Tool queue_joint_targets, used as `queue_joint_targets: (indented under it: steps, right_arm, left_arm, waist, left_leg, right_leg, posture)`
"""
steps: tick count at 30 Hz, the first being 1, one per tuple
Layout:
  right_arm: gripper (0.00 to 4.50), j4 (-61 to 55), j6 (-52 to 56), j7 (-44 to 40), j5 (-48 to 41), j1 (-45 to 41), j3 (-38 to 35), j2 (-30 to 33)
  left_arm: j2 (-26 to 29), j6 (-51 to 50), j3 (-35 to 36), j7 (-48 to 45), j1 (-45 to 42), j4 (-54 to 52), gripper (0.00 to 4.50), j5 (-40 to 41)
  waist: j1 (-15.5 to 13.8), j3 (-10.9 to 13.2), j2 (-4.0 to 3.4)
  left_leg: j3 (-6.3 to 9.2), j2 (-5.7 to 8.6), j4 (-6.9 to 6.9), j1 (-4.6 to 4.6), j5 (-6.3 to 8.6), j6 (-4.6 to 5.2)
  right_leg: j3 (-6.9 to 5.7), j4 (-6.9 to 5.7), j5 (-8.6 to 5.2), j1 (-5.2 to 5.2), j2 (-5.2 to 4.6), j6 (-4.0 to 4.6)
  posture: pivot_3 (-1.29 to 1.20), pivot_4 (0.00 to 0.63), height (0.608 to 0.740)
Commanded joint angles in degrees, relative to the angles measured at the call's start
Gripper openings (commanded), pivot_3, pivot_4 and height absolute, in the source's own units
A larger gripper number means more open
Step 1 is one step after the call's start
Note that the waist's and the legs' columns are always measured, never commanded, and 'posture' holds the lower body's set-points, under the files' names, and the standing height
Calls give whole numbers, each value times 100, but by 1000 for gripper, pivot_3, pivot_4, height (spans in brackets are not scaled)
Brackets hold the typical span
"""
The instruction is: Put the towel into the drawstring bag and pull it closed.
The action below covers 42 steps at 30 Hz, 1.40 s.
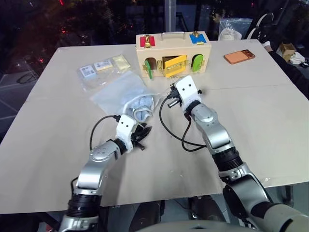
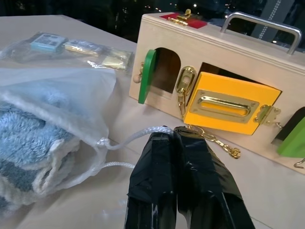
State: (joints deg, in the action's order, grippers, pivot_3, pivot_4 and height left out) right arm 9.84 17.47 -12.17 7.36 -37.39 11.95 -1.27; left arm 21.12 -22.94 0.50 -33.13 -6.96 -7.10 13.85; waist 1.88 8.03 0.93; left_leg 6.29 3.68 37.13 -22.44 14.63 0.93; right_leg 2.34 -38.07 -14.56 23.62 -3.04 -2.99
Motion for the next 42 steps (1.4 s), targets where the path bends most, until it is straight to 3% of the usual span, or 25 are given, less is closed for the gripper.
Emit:
queue_joint_targets:
  steps: [1,4,7,10,13,16,19,24,26,28,30,32,35,38,42]
  right_arm:
    - [0,-195,-66,-11,-112,-158,-156,52]
    - [0,-109,-110,-41,-215,-427,-302,141]
    - [0,-136,-81,-97,-325,-730,-440,225]
    - [0,-329,-27,-208,-458,-1088,-601,389]
    - [0,-404,68,-326,-658,-1562,-844,606]
    - [0,-265,99,-501,-887,-2144,-1095,865]
    - [0,79,-123,-834,-841,-2742,-1136,1406]
    - [0,97,304,-1213,-1011,-3540,-1412,2291]
    - [0,-199,486,-1368,-855,-3480,-1304,2667]
    - [0,-490,1102,-1014,-1357,-3710,-1891,2593]
    - [0,-695,1177,-1259,-1017,-2975,-1433,2884]
    - [0,-922,1131,-1301,-921,-2655,-1477,3155]
    - [0,-722,864,-1214,-961,-3359,-2037,3871]
    - [0,-640,895,-1354,-1003,-3220,-2099,4341]
    - [0,-1070,1227,-1488,-1235,-2984,-2035,4316]
  left_arm:
    - [-90,6,65,4,-38,432,86,106]
    - [-153,40,528,-59,-99,418,86,558]
    - [68,-868,1323,-905,163,-403,86,2383]
    - [921,-2449,2477,-1101,210,-613,86,4455]
    - [1782,-3054,3246,-1107,-370,25,86,5333]
    - [2450,-3075,3441,-1133,-1366,937,86,5299]
    - [2890,-2627,3101,-1351,-2589,2007,86,4660]
    - [2956,-1976,2866,-1364,-4466,3567,86,3999]
    - [2852,-1805,2735,-1473,-4694,3685,86,3781]
    - [2643,-1924,2822,-1353,-4902,3825,86,3872]
    - [2512,-1683,2453,-1706,-4602,3646,86,3509]
    - [2348,-1609,2636,-1556,-4820,3785,86,3597]
    - [2387,-1293,2775,-1427,-5451,4305,86,3472]
    - [2332,-950,2492,-1564,-5613,4610,86,3066]
    - [1633,-1210,1075,-2130,-4331,2728,86,2658]
  waist:
    - [-3,-3,-3]
    - [12,-3,-3]
    - [82,-3,-2]
    - [153,-1,-2]
    - [138,3,-6]
    - [76,11,-7]
    - [28,9,-4]
    - [42,12,1]
    - [60,11,2]
    - [88,12,0]
    - [133,6,4]
    - [151,7,14]
    - [172,76,10]
    - [144,67,12]
    - [159,25,2]
  left_leg:
    - [0,0,0,1,0,0]
    - [1,1,1,1,0,0]
    - [1,-1,3,0,0,1]
    - [4,-12,0,-11,0,0]
    - [21,-14,-2,-18,0,0]
    - [24,-2,5,-20,0,0]
    - [28,9,6,-19,-1,0]
    - [35,13,5,-38,-1,-1]
    - [32,13,0,-40,-1,-1]
    - [30,14,-6,-41,-1,-2]
    - [31,15,-8,-45,-1,-2]
    - [33,15,-10,-36,-1,-2]
    - [20,19,16,-56,-2,0]
    - [24,17,17,-110,-7,-4]
    - [15,17,-3,-76,-4,-6]
  right_leg:
    - [0,-1,0,-1,0,0]
    - [0,-2,1,-2,0,-1]
    - [2,-5,3,1,2,-4]
    - [1,-1,3,7,7,-4]
    - [-5,10,2,9,10,-3]
    - [-25,9,2,7,13,-3]
    - [-33,11,2,4,17,-4]
    - [-59,23,2,12,5,-4]
    - [-66,21,2,13,-15,-4]
    - [-65,19,2,18,-21,-4]
    - [-54,18,2,33,-22,-4]
    - [-53,15,2,31,-22,-4]
    - [-38,-4,10,52,-20,-6]
    - [-43,4,29,111,-15,-6]
    - [-68,10,29,79,-31,-6]
  posture:
    - [0,150,740]
    - [0,150,740]
    - [0,150,740]
    - [0,150,740]
    - [0,150,740]
    - [0,150,740]
    - [0,150,740]
    - [0,150,740]
    - [0,150,740]
    - [0,150,740]
    - [0,150,740]
    - [0,150,740]
    - [0,150,740]
    - [0,150,740]
    - [0,150,740]
